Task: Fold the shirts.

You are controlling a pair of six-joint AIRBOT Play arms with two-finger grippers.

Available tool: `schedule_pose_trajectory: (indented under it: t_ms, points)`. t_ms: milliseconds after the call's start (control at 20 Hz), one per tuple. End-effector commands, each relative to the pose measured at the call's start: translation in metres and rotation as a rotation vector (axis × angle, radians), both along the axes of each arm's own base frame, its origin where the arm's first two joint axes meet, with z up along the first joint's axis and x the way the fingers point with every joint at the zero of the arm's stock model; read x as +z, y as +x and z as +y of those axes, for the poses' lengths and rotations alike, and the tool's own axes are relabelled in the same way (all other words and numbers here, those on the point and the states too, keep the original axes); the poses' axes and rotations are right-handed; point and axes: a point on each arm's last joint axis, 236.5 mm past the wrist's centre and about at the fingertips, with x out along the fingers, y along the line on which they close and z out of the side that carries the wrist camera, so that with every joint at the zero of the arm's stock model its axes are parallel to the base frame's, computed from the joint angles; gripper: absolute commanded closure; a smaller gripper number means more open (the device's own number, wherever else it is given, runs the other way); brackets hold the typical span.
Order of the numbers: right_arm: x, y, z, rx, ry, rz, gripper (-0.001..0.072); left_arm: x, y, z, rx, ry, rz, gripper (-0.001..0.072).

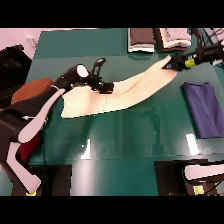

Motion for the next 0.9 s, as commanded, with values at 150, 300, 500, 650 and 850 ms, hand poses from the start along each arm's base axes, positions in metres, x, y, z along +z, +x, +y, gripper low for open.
schedule_pose_trajectory:
  t_ms: [150,300,500,650,850]
  points:
    - [0.07,-0.007,0.088,0.158,0.014,-0.125,0.0696,-0.023,-0.006,-0.018,-0.038,0.021,0.04,0.0686]
    - [0.072,-0.011,0.122,0.223,0.024,-0.122,0.0695,-0.023,-0.006,-0.015,-0.042,0.033,0.035,0.0686]
    - [0.059,-0.019,0.159,0.264,0.043,-0.111,0.0695,0.006,0.013,0.011,-0.015,0.031,0.002,0.0686]
    - [0.059,-0.025,0.191,0.308,0.058,-0.132,0.0695,0.075,0.05,0.074,0.071,0.05,-0.136,0.0686]
    - [0.058,-0.04,0.281,0.404,0.19,-0.17,0.0694,0.192,0.076,0.199,0.242,0.154,-0.366,0.0685]
